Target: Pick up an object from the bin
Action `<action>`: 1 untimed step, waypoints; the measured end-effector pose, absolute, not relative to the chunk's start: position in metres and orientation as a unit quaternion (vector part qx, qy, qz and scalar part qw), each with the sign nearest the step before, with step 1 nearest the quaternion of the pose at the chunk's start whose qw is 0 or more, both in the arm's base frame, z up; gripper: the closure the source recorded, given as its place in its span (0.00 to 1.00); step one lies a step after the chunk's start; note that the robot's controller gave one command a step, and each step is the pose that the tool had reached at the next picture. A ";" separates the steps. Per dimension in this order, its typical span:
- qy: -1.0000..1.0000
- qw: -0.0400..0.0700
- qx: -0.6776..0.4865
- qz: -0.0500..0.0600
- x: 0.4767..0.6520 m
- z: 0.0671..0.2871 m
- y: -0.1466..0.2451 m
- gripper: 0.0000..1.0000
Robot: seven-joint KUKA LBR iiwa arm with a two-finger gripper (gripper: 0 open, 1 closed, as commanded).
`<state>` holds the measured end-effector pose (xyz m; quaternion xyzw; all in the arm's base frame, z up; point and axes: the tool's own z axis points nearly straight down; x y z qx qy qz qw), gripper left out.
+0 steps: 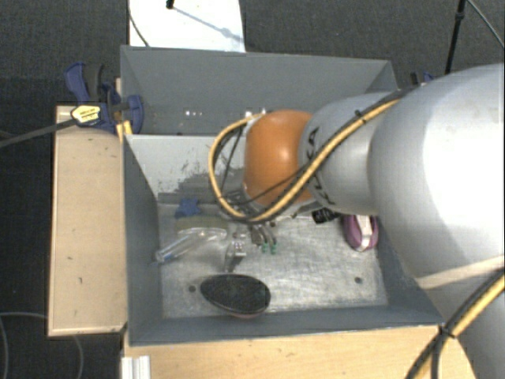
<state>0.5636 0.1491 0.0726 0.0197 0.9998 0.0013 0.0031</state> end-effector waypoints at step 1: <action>1.000 0.005 0.020 0.002 0.565 0.074 0.149 1.00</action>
Offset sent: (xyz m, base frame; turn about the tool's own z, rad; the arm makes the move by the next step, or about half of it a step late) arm 0.0000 0.0000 0.0000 0.0000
